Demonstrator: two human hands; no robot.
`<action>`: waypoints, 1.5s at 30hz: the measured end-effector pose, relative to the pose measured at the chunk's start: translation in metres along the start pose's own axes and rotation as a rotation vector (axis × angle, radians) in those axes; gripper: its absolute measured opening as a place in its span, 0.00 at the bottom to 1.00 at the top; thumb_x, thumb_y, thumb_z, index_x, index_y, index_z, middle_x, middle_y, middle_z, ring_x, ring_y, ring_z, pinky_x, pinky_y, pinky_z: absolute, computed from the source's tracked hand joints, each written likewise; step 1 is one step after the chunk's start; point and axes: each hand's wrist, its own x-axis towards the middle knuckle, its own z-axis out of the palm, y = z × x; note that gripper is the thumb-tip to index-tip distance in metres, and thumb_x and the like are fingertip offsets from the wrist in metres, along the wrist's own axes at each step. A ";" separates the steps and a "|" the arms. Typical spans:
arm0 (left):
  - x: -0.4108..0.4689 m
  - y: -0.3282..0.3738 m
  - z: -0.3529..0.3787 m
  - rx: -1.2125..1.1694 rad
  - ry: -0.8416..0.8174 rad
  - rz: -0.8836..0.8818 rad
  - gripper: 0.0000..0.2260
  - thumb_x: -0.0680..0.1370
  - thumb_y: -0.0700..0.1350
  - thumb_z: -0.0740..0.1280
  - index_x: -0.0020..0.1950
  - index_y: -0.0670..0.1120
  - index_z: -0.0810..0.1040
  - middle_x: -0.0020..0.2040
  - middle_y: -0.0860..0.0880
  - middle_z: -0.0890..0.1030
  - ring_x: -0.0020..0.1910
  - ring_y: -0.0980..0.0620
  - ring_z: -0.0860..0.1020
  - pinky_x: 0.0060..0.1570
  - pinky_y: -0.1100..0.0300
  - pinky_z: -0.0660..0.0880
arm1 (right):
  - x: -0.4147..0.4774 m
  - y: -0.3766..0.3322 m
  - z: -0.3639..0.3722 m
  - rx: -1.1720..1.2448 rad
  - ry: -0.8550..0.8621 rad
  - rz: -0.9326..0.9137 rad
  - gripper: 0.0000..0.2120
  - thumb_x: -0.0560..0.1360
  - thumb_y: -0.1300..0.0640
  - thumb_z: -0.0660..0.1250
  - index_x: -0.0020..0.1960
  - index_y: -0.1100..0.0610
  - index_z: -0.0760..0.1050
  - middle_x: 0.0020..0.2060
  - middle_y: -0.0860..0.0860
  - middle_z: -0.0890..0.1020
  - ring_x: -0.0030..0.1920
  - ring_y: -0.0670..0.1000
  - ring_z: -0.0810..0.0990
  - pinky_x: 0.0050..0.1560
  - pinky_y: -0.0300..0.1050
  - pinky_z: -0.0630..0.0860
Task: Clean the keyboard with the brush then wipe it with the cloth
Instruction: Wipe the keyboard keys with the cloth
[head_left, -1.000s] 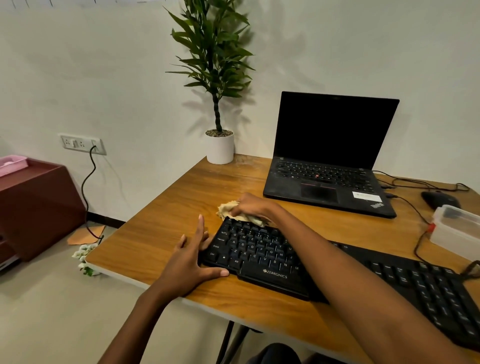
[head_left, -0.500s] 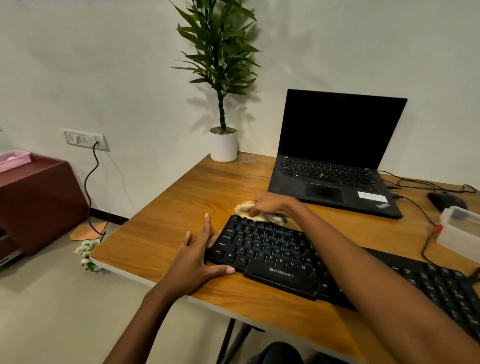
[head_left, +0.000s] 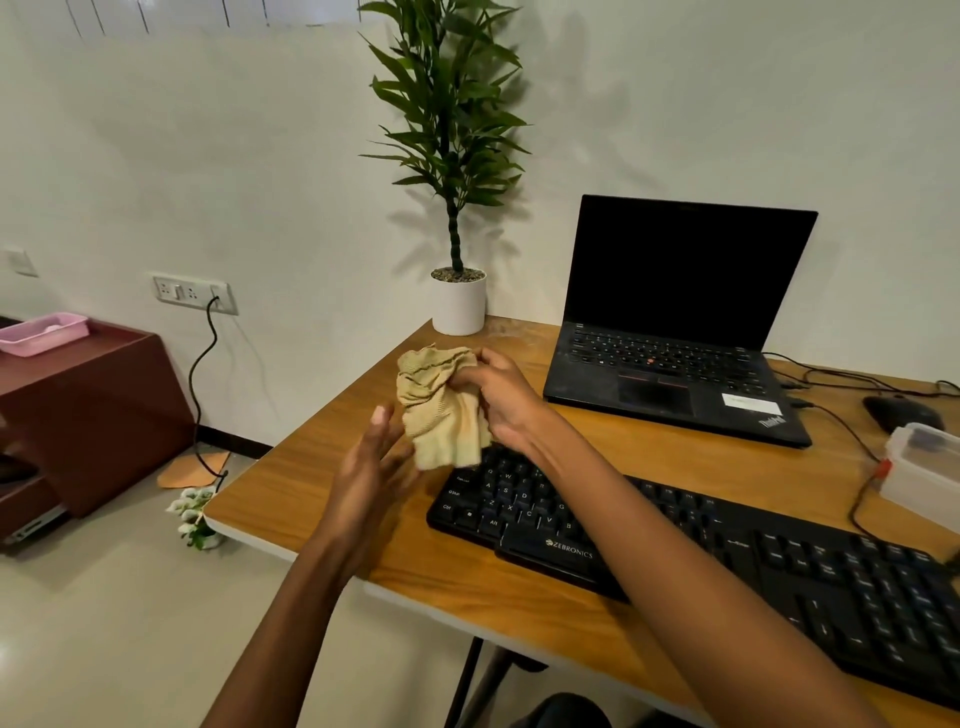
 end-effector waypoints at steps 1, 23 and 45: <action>0.003 0.003 0.003 -0.043 0.008 -0.034 0.30 0.65 0.65 0.67 0.61 0.51 0.74 0.58 0.48 0.80 0.53 0.51 0.80 0.44 0.57 0.79 | -0.005 0.003 0.004 0.015 -0.018 0.019 0.11 0.71 0.73 0.64 0.45 0.58 0.72 0.39 0.55 0.79 0.41 0.54 0.77 0.49 0.51 0.76; 0.069 -0.025 0.029 1.054 0.217 0.130 0.15 0.75 0.46 0.70 0.60 0.44 0.78 0.53 0.45 0.83 0.49 0.47 0.80 0.49 0.51 0.77 | -0.065 0.022 -0.073 -1.700 -0.412 0.140 0.54 0.60 0.29 0.68 0.74 0.41 0.41 0.75 0.52 0.49 0.72 0.61 0.52 0.69 0.63 0.55; 0.066 0.001 0.020 0.893 -0.095 -0.094 0.09 0.80 0.47 0.62 0.49 0.42 0.78 0.37 0.48 0.76 0.28 0.58 0.72 0.23 0.70 0.67 | -0.069 0.022 -0.074 -1.657 -0.388 0.090 0.53 0.61 0.29 0.68 0.75 0.43 0.43 0.74 0.51 0.51 0.71 0.59 0.54 0.68 0.60 0.56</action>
